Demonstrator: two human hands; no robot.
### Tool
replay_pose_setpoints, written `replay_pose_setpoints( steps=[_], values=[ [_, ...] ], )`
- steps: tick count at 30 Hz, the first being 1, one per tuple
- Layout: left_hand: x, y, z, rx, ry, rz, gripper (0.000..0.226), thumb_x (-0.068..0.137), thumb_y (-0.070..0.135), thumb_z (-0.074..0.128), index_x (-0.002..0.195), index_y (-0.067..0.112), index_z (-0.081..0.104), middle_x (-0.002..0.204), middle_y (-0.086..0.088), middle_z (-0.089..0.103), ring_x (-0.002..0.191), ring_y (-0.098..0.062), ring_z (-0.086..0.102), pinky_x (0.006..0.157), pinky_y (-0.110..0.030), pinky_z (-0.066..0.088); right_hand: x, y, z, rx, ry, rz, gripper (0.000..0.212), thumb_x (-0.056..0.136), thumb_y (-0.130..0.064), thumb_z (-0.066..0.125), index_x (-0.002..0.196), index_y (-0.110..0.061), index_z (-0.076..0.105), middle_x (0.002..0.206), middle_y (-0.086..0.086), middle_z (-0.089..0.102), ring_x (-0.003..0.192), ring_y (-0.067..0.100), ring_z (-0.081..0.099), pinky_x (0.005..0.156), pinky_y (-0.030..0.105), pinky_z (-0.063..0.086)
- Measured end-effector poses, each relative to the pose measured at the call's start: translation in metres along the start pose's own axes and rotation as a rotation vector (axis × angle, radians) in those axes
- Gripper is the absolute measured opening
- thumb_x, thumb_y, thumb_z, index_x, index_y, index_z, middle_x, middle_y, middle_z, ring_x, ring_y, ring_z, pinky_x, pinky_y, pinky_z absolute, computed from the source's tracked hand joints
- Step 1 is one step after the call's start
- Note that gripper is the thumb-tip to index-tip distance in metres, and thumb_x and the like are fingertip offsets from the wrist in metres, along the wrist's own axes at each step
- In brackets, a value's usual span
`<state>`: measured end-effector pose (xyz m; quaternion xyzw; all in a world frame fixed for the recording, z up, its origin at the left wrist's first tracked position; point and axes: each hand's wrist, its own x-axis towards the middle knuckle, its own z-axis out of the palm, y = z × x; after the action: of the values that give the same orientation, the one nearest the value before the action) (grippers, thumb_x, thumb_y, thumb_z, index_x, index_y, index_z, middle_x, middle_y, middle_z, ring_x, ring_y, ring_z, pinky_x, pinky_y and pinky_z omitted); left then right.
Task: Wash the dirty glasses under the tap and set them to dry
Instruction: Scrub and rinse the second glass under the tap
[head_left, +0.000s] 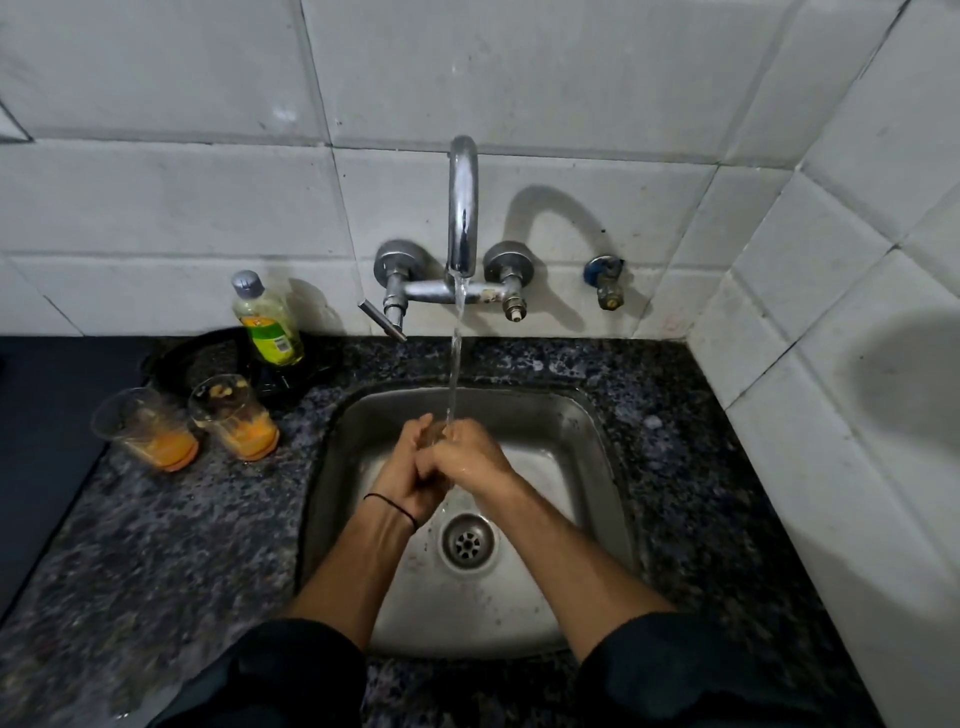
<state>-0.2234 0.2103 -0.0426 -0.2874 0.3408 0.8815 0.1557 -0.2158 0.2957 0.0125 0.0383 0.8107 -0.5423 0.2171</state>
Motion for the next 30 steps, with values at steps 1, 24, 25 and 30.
replay_pose_setpoints(
  steps=[1, 24, 25, 30],
  values=[
    [0.003, 0.0, -0.001, 0.018, 0.006, 0.05, 0.018, 0.094, 0.026, 0.054, 0.077, 0.019, 0.052, 0.061, 0.001, 0.053, 0.054, -0.01, 0.057, 0.05, -0.024, 0.049, 0.002, 0.004, 0.002, 0.235, -0.024, 0.045, 0.032, 0.054, -0.016, 0.063, 0.083, -0.009, 0.073, 0.085, 0.009, 0.073, 0.085, 0.028, 0.067, 0.074, 0.034, 0.05],
    [0.02, 0.01, 0.008, 0.009, 0.109, -0.011, 0.045, 0.096, 0.042, 0.056, 0.11, 0.0, 0.066, 0.111, -0.022, 0.069, 0.091, -0.029, 0.072, 0.061, -0.035, 0.059, 0.016, 0.033, -0.014, -0.621, -0.025, -0.418, 0.045, 0.079, 0.0, 0.053, 0.119, -0.017, 0.066, 0.122, 0.005, 0.066, 0.117, 0.022, 0.06, 0.113, 0.046, 0.039],
    [0.02, 0.007, 0.007, -0.025, 0.101, 0.037, 0.039, 0.095, 0.038, 0.06, 0.105, 0.0, 0.066, 0.105, -0.021, 0.068, 0.084, -0.027, 0.073, 0.059, -0.033, 0.058, 0.015, 0.034, -0.006, -0.367, 0.04, -0.326, 0.04, 0.078, 0.001, 0.054, 0.109, -0.017, 0.071, 0.111, 0.004, 0.07, 0.105, 0.022, 0.065, 0.099, 0.042, 0.052],
    [0.005, 0.004, 0.009, 0.065, -0.048, 0.275, 0.04, 0.071, 0.035, 0.081, 0.097, 0.007, 0.066, 0.087, -0.012, 0.063, 0.074, -0.022, 0.063, 0.062, -0.03, 0.053, -0.006, 0.022, 0.003, 0.755, 0.165, 0.063, 0.044, 0.076, 0.012, 0.046, 0.096, -0.011, 0.079, 0.093, 0.003, 0.078, 0.08, 0.02, 0.071, 0.054, 0.016, 0.042]
  ],
)
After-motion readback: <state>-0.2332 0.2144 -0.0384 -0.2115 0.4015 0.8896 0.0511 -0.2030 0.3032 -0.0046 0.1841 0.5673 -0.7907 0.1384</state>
